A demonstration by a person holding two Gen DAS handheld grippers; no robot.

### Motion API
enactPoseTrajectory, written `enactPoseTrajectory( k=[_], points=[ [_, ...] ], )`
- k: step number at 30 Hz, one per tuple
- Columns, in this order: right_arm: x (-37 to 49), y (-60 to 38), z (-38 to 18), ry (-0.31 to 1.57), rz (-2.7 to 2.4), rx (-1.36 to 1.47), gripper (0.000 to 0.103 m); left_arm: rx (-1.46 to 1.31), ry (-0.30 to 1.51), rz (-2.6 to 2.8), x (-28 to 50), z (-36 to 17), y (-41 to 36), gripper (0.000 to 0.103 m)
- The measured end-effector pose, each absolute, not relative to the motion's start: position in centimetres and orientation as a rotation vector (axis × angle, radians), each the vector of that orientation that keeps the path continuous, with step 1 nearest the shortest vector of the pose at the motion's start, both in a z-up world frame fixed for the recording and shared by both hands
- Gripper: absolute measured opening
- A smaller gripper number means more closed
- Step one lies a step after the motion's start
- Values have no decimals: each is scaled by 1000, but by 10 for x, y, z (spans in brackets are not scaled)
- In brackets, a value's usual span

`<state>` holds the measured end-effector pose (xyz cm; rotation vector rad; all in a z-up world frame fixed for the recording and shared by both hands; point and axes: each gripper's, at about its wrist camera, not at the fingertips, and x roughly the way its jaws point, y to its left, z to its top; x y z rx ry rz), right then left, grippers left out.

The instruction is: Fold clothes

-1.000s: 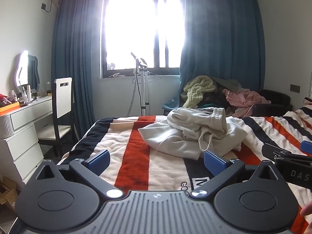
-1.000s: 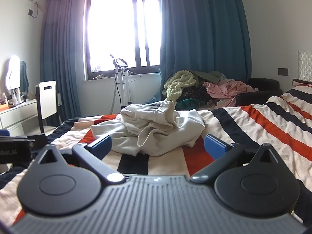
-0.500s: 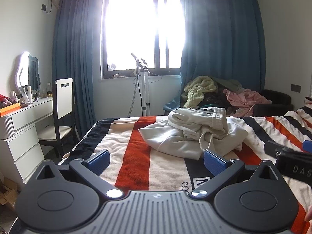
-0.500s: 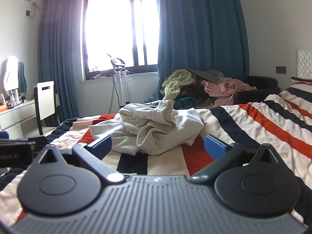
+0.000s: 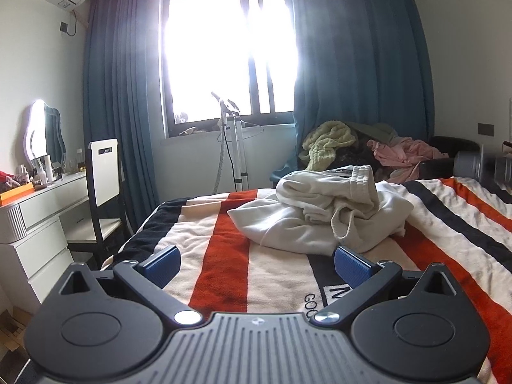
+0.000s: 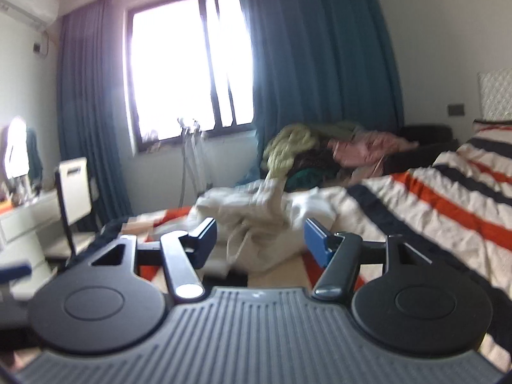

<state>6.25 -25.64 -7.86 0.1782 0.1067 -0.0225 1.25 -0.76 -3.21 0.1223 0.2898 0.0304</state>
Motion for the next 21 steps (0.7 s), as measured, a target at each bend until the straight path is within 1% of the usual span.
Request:
enactPoseTrajectory(
  k=[4,8,10,15,21],
  points=[
    [70,-268,-49,42,-57,193,64,115,300,45,15,-36,-6,103],
    [90,-284,-24,44,-60,195,65,52,320,21,18,-35,0,103],
    [98,-293,-21,63,-48,191,64,53,337,35,22,-38,-1,103],
    [101,-309,-44,138,-13,241,64,69,395,19,47,-49,-14,102],
    [100,-338,-58,158,-49,295,65,76,439,-55,110,-53,-54,99]
  ],
)
